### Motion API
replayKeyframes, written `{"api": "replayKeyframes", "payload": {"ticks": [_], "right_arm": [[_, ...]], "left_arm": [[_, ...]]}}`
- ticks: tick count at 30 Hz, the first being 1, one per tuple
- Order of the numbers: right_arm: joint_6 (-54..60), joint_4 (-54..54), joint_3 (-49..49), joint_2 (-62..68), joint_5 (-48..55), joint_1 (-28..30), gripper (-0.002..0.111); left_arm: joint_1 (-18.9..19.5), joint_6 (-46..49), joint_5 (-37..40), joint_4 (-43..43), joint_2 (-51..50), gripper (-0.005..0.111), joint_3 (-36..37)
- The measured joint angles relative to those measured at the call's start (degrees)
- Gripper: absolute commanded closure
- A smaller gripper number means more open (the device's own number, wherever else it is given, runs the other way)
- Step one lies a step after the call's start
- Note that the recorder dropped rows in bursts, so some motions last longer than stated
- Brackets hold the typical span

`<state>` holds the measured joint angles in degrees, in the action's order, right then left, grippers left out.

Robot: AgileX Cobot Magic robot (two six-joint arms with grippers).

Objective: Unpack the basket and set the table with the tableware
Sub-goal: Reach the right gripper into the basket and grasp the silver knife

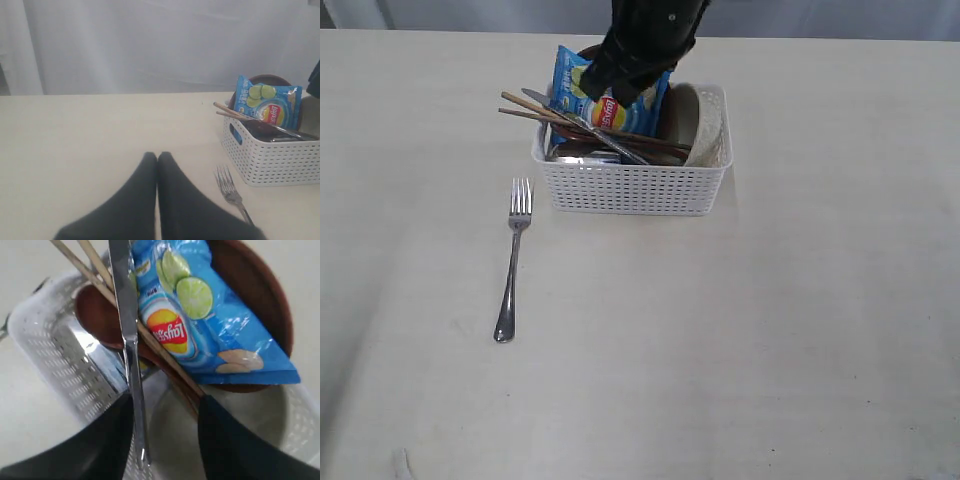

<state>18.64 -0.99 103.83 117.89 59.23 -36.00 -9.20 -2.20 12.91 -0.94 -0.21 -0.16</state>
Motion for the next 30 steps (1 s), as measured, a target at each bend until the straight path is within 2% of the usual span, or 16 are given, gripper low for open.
{"api": "replayKeyframes", "payload": {"ticks": [6, 25, 26, 28, 30], "right_arm": [[8.2, -4.1, 0.0, 5.2, 0.5, 0.4, 0.067], [12.2, -7.0, 0.0, 7.8, -4.5, 0.3, 0.067], [12.2, -7.0, 0.0, 8.1, -4.5, 0.3, 0.068], [12.2, -7.2, 0.0, 8.7, -4.5, 0.3, 0.078], [12.2, -7.4, 0.0, 8.7, -4.5, 0.3, 0.096]], "left_arm": [[0.0, 0.0, 0.0, 0.0, 0.0, 0.107, 0.0], [0.0, 0.0, 0.0, 0.0, 0.0, 0.107, 0.0], [0.0, 0.0, 0.0, 0.0, 0.0, 0.107, 0.0], [0.0, 0.0, 0.0, 0.0, 0.0, 0.107, 0.0], [0.0, 0.0, 0.0, 0.0, 0.0, 0.107, 0.0]]}}
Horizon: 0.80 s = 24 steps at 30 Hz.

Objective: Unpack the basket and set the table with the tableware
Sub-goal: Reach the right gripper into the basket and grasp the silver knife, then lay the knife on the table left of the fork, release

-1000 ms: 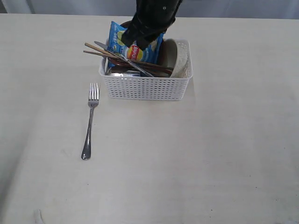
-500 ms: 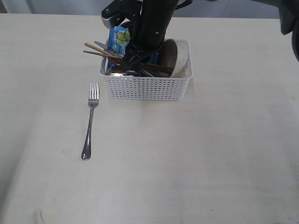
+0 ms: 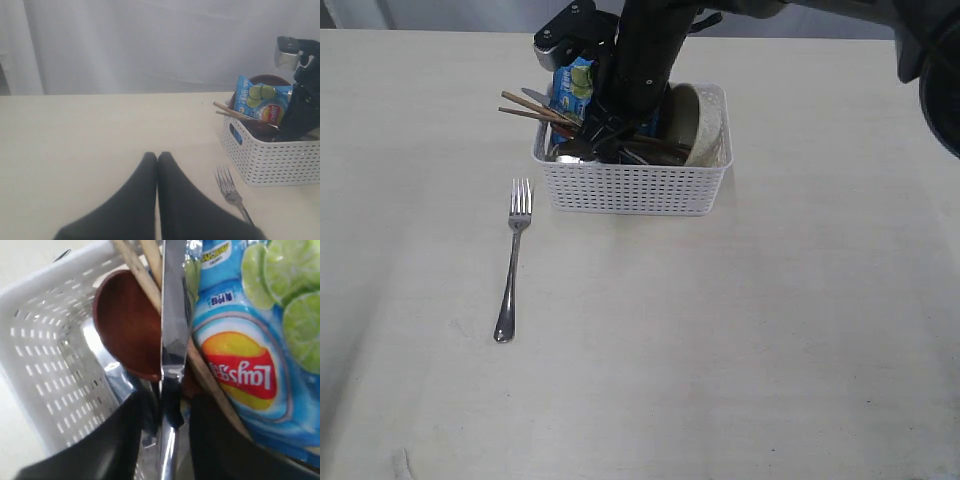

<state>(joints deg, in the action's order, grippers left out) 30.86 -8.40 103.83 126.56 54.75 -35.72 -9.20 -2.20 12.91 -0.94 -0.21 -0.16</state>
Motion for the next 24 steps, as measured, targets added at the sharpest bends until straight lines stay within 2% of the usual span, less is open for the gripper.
{"api": "replayKeyframes", "payload": {"ticks": [2, 13, 19, 21, 24], "right_arm": [[0.0, -0.1, 0.0, 0.0, -0.1, 0.0, 0.108], [0.0, 0.6, 0.5, -1.5, 0.0, 0.0, 0.109], [-2.8, 0.4, 5.4, -6.7, 2.4, -0.1, 0.109], [-5.6, 0.1, 5.5, -8.0, 5.1, -1.5, 0.109], [-12.3, -0.2, 5.6, -9.1, 7.7, -6.8, 0.109]], "left_arm": [[0.0, 0.0, 0.0, 0.0, 0.0, 0.107, 0.0], [0.0, 0.0, 0.0, 0.0, 0.0, 0.107, 0.0], [0.0, 0.0, 0.0, 0.0, 0.0, 0.107, 0.0], [0.0, 0.0, 0.0, 0.0, 0.0, 0.107, 0.0], [0.0, 0.0, 0.0, 0.0, 0.0, 0.107, 0.0]]}}
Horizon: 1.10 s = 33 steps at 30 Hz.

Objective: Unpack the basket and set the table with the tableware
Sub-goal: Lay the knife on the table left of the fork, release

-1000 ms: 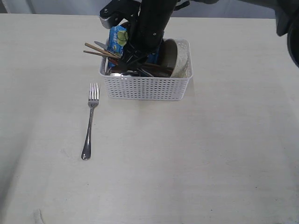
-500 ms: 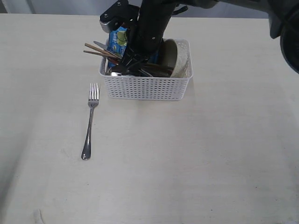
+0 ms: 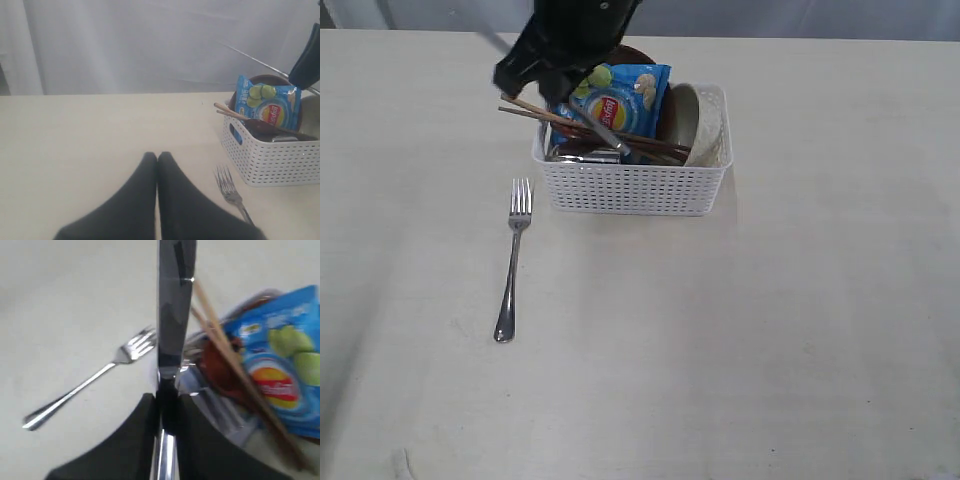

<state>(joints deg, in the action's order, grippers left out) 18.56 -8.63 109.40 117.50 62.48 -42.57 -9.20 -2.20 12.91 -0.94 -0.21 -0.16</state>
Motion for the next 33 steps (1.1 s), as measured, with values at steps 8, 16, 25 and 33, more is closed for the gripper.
{"api": "replayKeyframes", "payload": {"ticks": [8, 16, 25, 33], "right_arm": [[-31.4, -2.3, 0.0, 1.4, -4.7, -12.8, 0.109], [-53.1, -0.2, 0.0, 9.0, -11.5, -13.6, 0.109], [-74.8, 11.6, 0.0, 14.9, -12.4, -17.2, 0.109], [-80.0, 12.3, 0.0, 17.6, -8.6, -18.2, 0.109]], "left_arm": [[0.0, 0.0, 0.0, 0.0, 0.0, 0.107, 0.0], [0.0, 0.0, 0.0, 0.0, 0.0, 0.107, 0.0], [0.0, 0.0, 0.0, 0.0, 0.0, 0.107, 0.0], [0.0, 0.0, 0.0, 0.0, 0.0, 0.107, 0.0]]}}
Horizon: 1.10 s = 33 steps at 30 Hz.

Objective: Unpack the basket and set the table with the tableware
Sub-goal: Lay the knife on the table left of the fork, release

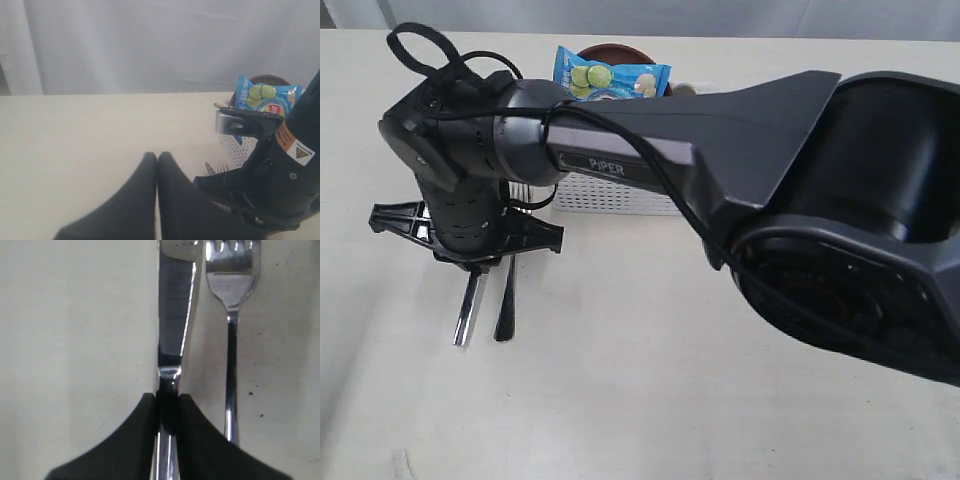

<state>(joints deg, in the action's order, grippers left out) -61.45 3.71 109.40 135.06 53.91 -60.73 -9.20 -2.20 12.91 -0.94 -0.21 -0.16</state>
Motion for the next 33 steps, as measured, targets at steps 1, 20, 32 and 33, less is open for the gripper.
{"api": "replayKeyframes", "payload": {"ticks": [1, 20, 32, 33], "right_arm": [[0.1, 0.0, 0.0, 0.1, 0.0, 0.0, 0.109], [1.4, 0.6, 0.0, 1.6, -3.3, 0.0, 0.108], [1.1, 1.1, 0.4, 2.1, -4.3, 0.0, 0.108], [1.1, 1.1, 0.4, 2.1, -4.3, 0.0, 0.108]], "left_arm": [[0.0, 0.0, 0.0, 0.0, 0.0, 0.107, 0.0], [0.0, 0.0, 0.0, 0.0, 0.0, 0.107, 0.0], [0.0, 0.0, 0.0, 0.0, 0.0, 0.107, 0.0], [0.0, 0.0, 0.0, 0.0, 0.0, 0.107, 0.0]]}}
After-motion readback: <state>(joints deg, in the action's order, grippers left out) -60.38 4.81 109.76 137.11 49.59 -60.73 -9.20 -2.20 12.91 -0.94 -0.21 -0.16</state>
